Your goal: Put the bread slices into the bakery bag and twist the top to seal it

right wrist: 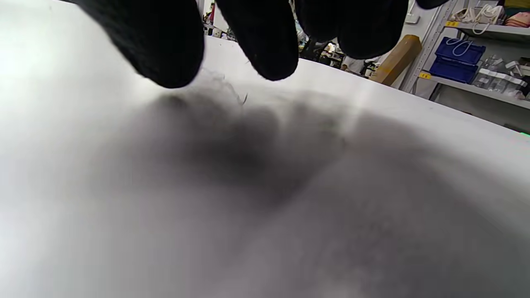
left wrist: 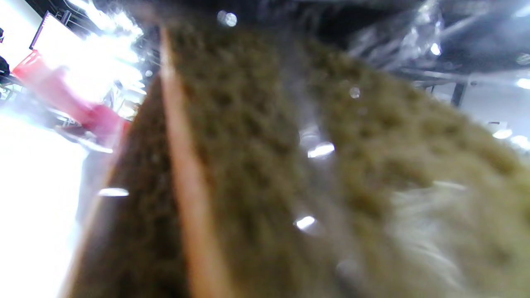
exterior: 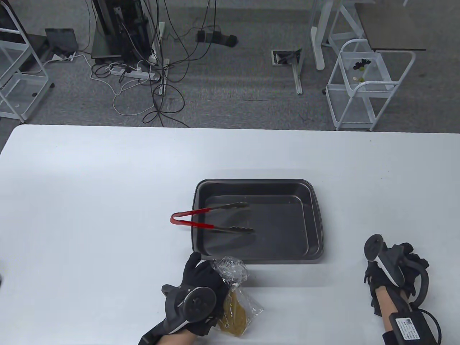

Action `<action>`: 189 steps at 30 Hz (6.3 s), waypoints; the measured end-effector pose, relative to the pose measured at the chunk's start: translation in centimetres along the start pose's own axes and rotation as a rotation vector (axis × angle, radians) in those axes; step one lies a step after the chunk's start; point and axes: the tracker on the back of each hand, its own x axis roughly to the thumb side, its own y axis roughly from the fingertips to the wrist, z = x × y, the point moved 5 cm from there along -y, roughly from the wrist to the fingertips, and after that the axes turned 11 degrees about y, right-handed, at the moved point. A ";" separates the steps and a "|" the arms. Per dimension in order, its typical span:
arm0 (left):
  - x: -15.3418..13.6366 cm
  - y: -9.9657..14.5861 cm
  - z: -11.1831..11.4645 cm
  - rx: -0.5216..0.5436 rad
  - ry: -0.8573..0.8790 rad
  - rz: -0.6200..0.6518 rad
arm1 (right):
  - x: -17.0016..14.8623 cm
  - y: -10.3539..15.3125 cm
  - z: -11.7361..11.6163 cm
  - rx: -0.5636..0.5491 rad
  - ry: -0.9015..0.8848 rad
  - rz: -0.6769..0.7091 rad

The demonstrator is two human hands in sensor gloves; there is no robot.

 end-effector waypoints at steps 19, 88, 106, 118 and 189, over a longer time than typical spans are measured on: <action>-1.1 -0.1 -0.7 -0.007 0.160 -0.062 | 2.0 5.5 7.6 0.028 -0.685 0.389; -0.5 0.8 1.5 -0.106 0.402 0.040 | 20.2 19.7 12.4 0.285 -1.360 1.211; 0.5 0.9 2.4 -0.151 0.339 0.070 | 19.1 19.1 10.5 0.435 -1.457 0.920; 0.5 0.9 2.0 -0.229 0.404 0.058 | 20.5 19.3 10.8 0.484 -1.722 1.201; 0.3 0.6 -1.4 -0.129 0.424 0.076 | 19.4 21.8 13.6 0.191 -1.475 1.232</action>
